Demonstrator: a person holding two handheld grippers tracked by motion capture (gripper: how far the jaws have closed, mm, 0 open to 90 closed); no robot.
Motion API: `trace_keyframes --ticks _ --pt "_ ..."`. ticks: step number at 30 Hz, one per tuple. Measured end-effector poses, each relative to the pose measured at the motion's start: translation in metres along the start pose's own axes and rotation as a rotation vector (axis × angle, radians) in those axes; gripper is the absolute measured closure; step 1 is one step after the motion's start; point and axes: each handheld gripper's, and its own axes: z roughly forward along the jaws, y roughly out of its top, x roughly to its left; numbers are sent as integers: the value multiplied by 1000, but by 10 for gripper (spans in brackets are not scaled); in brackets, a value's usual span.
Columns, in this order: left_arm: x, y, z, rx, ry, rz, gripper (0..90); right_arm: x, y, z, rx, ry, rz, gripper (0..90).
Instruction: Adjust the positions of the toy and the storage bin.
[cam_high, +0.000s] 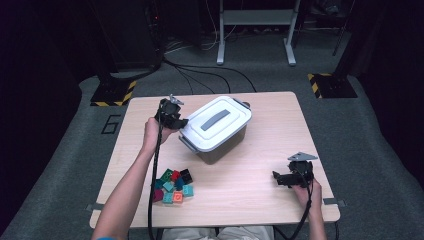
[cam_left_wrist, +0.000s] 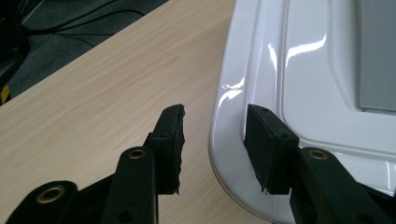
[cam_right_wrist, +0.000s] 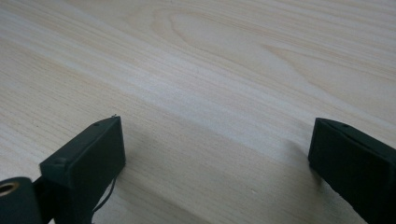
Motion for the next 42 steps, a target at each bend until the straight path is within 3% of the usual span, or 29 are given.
trace_keyframes --ticks 4,8,10,15,21,27,32,36,42 --pt "1 1 1 8 49 22 572 0 0 0 0 0 0 33" --pt "4 1 1 10 49 11 538 0 0 0 0 -1 1 33" --pt "4 1 0 2 39 -10 484 0 0 0 0 0 0 33" --pt "-1 4 -8 -29 35 -11 343 0 0 0 0 0 1 33" --pt "-16 7 -16 -61 -32 7 251 0 0 0 0 0 0 35" --pt "-34 5 -13 -68 -80 24 195 0 0 0 0 0 2 35" --pt "-46 6 -6 -54 -88 43 172 0 0 0 1 0 0 35" --pt "-48 7 -2 -48 -68 42 168 0 0 0 1 1 0 35" --pt "-44 9 1 -40 -72 51 153 0 0 0 0 0 1 36"
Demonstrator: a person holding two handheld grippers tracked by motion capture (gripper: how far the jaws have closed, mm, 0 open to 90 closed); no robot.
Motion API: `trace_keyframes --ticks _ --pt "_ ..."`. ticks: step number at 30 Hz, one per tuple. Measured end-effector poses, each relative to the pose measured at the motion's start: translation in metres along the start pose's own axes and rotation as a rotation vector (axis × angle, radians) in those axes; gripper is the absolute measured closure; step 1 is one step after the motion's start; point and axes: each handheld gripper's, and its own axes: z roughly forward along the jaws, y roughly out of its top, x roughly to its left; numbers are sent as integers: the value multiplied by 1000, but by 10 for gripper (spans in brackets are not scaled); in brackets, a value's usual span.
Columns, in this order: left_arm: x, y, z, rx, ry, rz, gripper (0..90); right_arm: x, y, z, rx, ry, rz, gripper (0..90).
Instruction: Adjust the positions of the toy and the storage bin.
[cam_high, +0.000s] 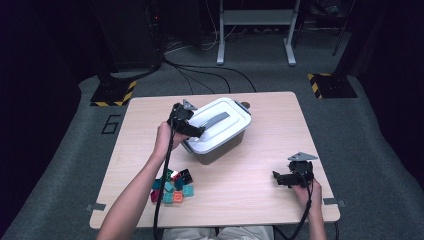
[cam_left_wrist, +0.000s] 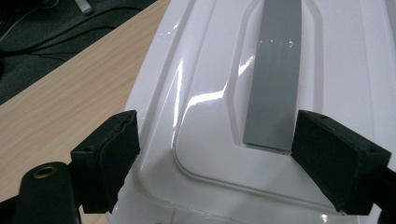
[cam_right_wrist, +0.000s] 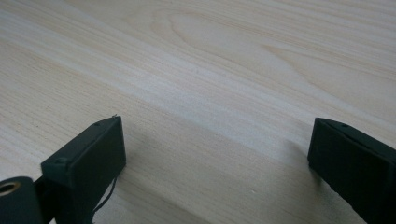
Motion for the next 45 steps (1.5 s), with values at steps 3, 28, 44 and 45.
trace_keyframes --ticks 3,28,44,45 --pt "4 1 0 11 10 1 150 0 0 0 -1 -3 7 40" --pt "37 -15 -7 7 -18 -105 134 0 1 -1 8 2 4 41" --pt "39 -21 -11 16 -52 -124 141 31 84 -10 -50 157 22 62" --pt "39 -21 -11 14 -51 -126 141 34 91 -9 -46 161 18 62"
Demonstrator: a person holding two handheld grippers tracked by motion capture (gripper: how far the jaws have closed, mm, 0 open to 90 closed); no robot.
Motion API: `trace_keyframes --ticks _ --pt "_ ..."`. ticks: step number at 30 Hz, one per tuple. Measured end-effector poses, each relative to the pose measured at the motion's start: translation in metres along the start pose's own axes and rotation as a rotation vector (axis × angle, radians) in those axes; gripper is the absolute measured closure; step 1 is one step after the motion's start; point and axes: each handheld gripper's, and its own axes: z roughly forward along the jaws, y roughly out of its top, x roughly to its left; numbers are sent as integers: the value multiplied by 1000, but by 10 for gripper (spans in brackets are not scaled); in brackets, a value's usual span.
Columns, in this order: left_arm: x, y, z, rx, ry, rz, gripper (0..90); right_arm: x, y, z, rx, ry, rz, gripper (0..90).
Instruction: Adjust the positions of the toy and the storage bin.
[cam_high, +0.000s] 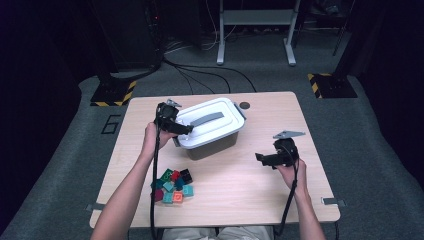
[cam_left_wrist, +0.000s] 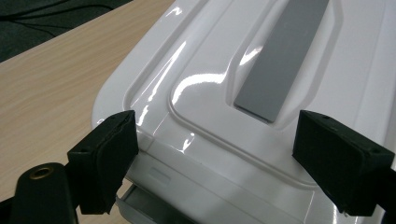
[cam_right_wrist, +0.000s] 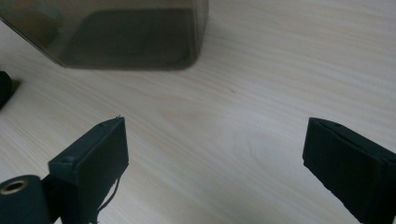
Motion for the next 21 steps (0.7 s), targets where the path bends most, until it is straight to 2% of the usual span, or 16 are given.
trace_keyframes --ticks 2,5,11,15,17,21 --pt "-1 0 -1 -5 6 2 141 5 13 3 -4 -8 -25 66" --pt "-1 -1 -2 12 -16 10 144 10 31 8 -5 -3 -31 78" --pt "0 0 -1 21 -30 6 145 21 70 18 -22 -2 -62 100" --pt "0 0 -1 20 -30 5 144 26 91 24 -37 19 -55 129" --pt "-1 0 -1 20 -28 8 145 29 102 27 -44 30 -29 140" --pt "0 0 -1 19 -30 5 144 32 118 40 -22 -17 -30 198"
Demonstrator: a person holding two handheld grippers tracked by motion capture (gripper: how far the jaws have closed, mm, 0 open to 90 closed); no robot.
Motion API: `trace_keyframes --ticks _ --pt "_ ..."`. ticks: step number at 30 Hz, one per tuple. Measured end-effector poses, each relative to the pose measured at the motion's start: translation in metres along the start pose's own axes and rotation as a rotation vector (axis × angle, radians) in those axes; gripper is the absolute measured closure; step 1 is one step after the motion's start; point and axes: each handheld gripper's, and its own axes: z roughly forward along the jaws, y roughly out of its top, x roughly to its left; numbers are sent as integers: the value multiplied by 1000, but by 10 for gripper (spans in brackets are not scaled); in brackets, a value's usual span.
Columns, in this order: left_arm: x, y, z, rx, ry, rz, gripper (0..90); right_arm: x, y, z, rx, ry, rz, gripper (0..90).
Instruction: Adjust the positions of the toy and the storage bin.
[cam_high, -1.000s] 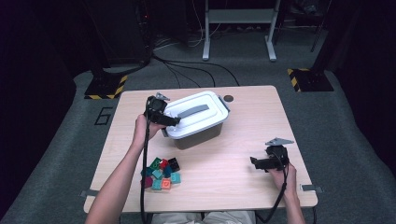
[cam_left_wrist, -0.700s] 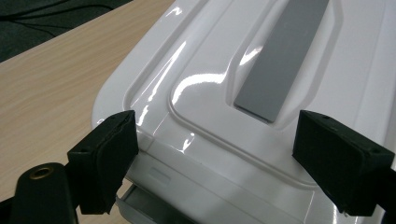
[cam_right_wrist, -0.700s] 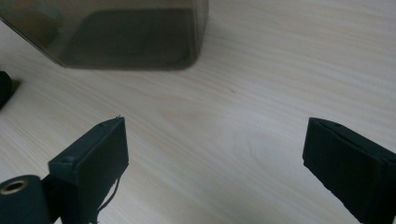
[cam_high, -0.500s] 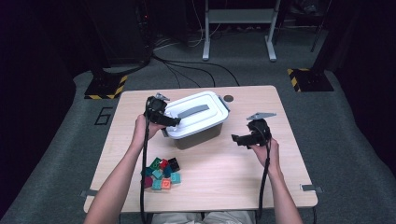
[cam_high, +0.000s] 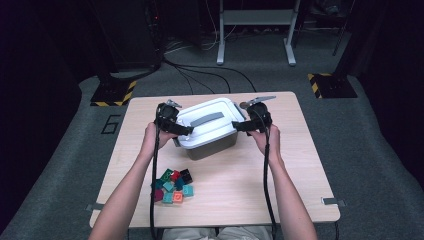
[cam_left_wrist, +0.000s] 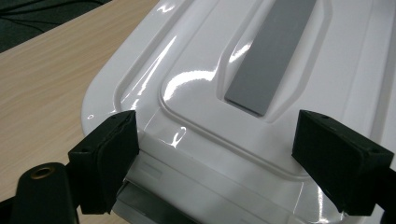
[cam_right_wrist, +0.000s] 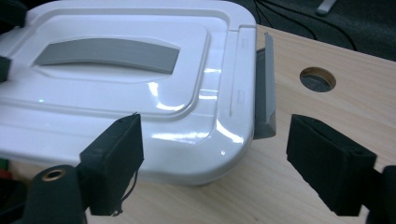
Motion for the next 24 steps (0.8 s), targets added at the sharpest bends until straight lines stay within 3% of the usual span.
trace_keyframes --ticks 5,6,8,10,24 --pt "0 0 0 1 -2 7 144 -6 6 16 41 -18 27 307" --pt "0 0 0 0 1 15 144 -7 6 19 57 -10 22 315" --pt "-1 1 0 5 0 27 144 -9 3 19 56 44 56 359" --pt "-2 2 1 2 -4 31 142 -9 1 16 60 61 64 395" --pt "-8 12 13 -19 -15 55 143 1 -14 -3 43 30 17 462"
